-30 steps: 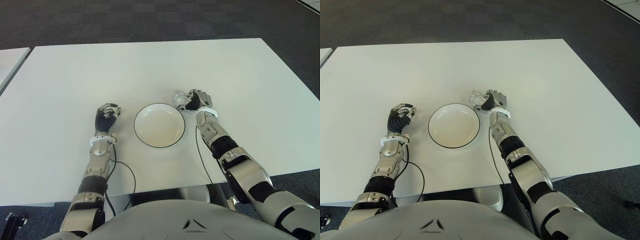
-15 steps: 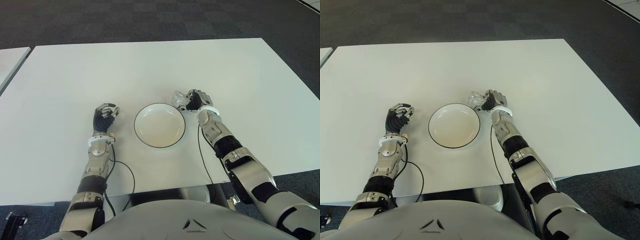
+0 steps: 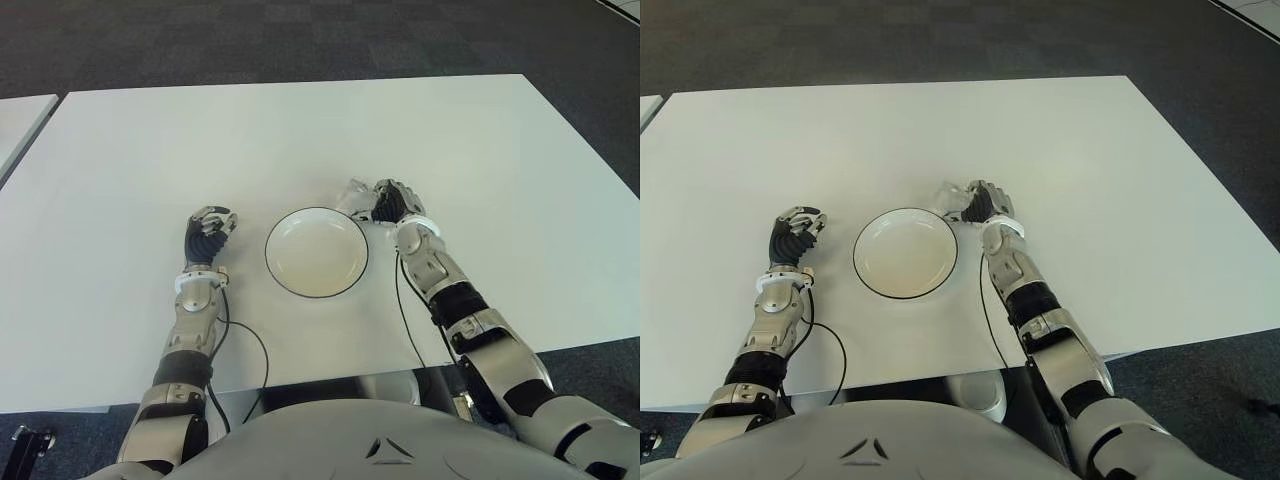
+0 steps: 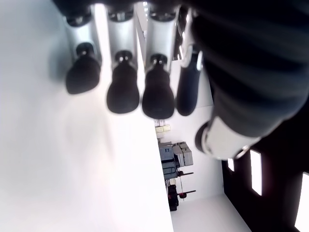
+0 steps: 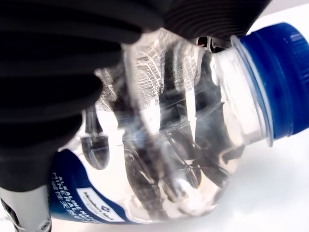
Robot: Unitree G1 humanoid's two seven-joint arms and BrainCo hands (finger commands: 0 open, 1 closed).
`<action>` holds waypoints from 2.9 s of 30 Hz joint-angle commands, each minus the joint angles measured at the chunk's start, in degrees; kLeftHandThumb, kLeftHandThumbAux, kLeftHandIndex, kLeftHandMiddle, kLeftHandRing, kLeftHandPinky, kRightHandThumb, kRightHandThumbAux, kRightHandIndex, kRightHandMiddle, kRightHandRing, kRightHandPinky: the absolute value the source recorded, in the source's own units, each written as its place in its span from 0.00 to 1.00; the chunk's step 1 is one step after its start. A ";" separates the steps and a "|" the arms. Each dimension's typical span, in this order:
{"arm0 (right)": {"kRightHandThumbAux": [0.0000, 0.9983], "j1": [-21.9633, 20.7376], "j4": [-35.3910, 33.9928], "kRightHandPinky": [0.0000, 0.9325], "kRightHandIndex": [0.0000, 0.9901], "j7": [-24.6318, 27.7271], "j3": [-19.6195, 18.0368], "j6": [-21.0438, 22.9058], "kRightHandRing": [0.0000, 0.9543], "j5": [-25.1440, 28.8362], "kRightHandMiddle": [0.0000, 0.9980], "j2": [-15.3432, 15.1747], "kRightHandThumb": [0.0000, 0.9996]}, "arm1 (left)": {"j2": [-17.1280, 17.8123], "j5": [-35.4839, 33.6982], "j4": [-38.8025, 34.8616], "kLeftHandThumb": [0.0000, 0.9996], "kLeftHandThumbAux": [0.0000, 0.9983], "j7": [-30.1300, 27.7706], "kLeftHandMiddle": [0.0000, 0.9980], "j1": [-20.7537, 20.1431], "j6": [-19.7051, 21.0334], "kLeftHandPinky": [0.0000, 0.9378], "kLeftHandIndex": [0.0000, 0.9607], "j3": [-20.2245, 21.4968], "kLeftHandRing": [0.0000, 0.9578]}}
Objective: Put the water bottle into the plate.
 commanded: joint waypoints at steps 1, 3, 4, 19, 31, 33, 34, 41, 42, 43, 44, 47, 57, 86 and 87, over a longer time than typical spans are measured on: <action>0.72 0.65 -1.00 0.98 0.44 -6.00 -2.48 -5.10 0.95 1.93 0.94 1.72 0.71 | 0.34 0.22 0.67 0.71 0.72 -0.46 0.77 0.42 1.25 0.82 0.46 -0.06 0.79; 0.72 0.95 -0.60 0.98 0.44 -9.40 -3.05 -7.92 0.95 2.07 0.94 2.18 0.71 | 0.35 0.32 0.60 0.71 0.72 -0.32 0.77 0.43 1.33 0.82 0.46 -0.09 0.79; 0.72 1.08 -0.39 0.97 0.44 -11.03 -3.25 -9.27 0.95 2.06 0.94 2.36 0.71 | 0.35 0.37 0.56 0.71 0.72 -0.24 0.77 0.44 1.33 0.82 0.46 -0.10 0.79; 0.72 1.78 -0.77 0.98 0.44 -27.48 -2.80 -20.38 0.96 -2.13 0.93 2.64 0.71 | 0.21 0.09 -0.40 0.71 0.72 -0.55 0.77 0.67 2.23 0.82 0.46 -0.27 0.79; 0.72 2.50 -3.80 0.98 0.44 -29.74 -2.68 -22.97 0.96 -3.62 0.93 2.35 0.71 | -0.17 -0.14 0.10 0.71 0.72 -0.33 0.78 0.48 1.44 0.82 0.46 -0.13 0.80; 0.72 2.69 -4.39 0.98 0.44 -29.85 -2.59 -23.31 0.96 -3.91 0.94 2.28 0.71 | -0.23 -0.21 0.18 0.71 0.72 -0.29 0.78 0.46 1.30 0.81 0.46 -0.08 0.80; 0.72 2.80 -4.67 0.98 0.44 -29.87 -2.55 -23.49 0.96 -4.02 0.94 2.25 0.71 | -0.26 -0.23 0.22 0.71 0.72 -0.27 0.77 0.46 1.24 0.81 0.46 -0.06 0.79; 0.72 4.03 -7.08 0.98 0.44 -29.09 -1.16 -28.04 0.96 -5.02 0.94 1.24 0.71 | -0.33 0.00 0.88 0.71 0.72 0.17 0.77 0.26 0.77 0.81 0.46 0.04 0.79; 0.72 4.09 -7.15 0.98 0.44 -29.02 -0.97 -28.70 0.96 -5.12 0.94 1.02 0.71 | -0.33 0.02 0.93 0.71 0.72 0.17 0.77 0.25 0.75 0.81 0.46 0.04 0.79; 0.72 4.19 -7.36 0.98 0.44 -28.86 -0.54 -29.73 0.96 -5.42 0.94 0.65 0.71 | -0.32 0.09 0.97 0.71 0.72 0.21 0.77 0.25 0.74 0.82 0.46 0.02 0.79; 0.72 4.25 -7.48 0.98 0.44 -28.75 -0.25 -30.45 0.96 -5.63 0.94 0.40 0.71 | -0.32 0.14 1.02 0.71 0.72 0.24 0.77 0.25 0.72 0.82 0.46 0.01 0.79; 0.72 4.44 -8.33 0.99 0.44 -28.62 1.08 -32.61 0.96 -7.11 0.94 -0.41 0.71 | -0.29 0.26 1.09 0.71 0.72 0.29 0.77 0.25 0.83 0.82 0.46 -0.04 0.79; 0.72 3.14 -6.84 0.99 0.44 -28.03 4.80 -39.98 0.97 -10.82 0.95 -2.30 0.71 | -0.34 0.09 1.02 0.71 0.72 -0.10 0.77 0.36 0.81 0.82 0.46 -0.15 0.80; 0.72 -0.85 -0.67 0.95 0.44 1.68 16.12 -42.92 0.94 -14.53 0.92 -4.53 0.71 | -0.44 1.19 -0.01 0.71 0.72 1.00 0.78 1.01 1.40 0.83 0.46 -0.22 0.80; 0.72 -0.99 -0.17 0.95 0.44 2.51 16.32 -42.58 0.94 -14.48 0.92 -4.37 0.71 | -0.48 1.24 -0.22 0.71 0.72 1.07 0.78 1.10 1.48 0.83 0.46 -0.25 0.80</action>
